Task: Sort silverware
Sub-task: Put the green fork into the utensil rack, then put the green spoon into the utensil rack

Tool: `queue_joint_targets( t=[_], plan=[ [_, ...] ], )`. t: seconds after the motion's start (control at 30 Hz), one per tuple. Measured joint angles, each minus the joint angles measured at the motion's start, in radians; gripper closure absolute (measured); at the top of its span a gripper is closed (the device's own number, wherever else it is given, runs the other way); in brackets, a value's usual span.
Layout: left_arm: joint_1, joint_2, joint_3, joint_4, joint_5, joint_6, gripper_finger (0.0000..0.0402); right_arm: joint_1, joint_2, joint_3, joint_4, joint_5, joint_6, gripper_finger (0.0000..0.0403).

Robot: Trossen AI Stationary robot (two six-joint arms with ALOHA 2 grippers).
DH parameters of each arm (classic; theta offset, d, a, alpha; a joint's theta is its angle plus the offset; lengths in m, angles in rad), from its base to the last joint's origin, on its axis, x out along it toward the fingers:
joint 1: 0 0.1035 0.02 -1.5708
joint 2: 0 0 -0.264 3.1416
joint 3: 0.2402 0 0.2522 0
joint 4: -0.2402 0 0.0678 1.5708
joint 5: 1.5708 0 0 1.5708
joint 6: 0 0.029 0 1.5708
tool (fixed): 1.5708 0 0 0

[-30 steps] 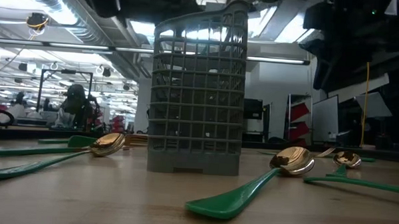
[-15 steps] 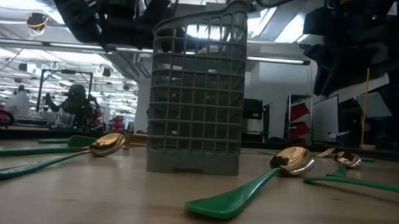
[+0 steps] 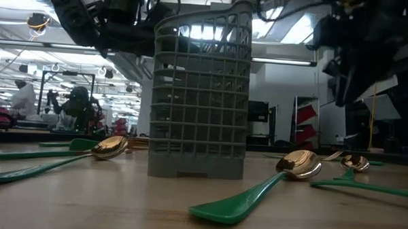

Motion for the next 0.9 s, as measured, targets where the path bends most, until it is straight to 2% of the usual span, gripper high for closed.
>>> queue_joint_targets(
  t=[0.43,0.67,0.9],
  plan=[
    [-0.005,0.0,0.0,-0.036,0.0,-0.109,0.0291,0.0,0.0,-0.125,0.063,0.001,0.146,0.0292],
    [-0.005,-0.001,0.0,-0.031,0.005,-0.12,0.0284,-0.005,0.0,-0.161,0.116,-0.022,0.178,0.0292],
    [-0.029,-0.005,0.0,-0.027,0.008,-0.118,0.0284,-0.098,0.0,-0.236,0.224,-0.09,0.177,0.0292]
  ],
)
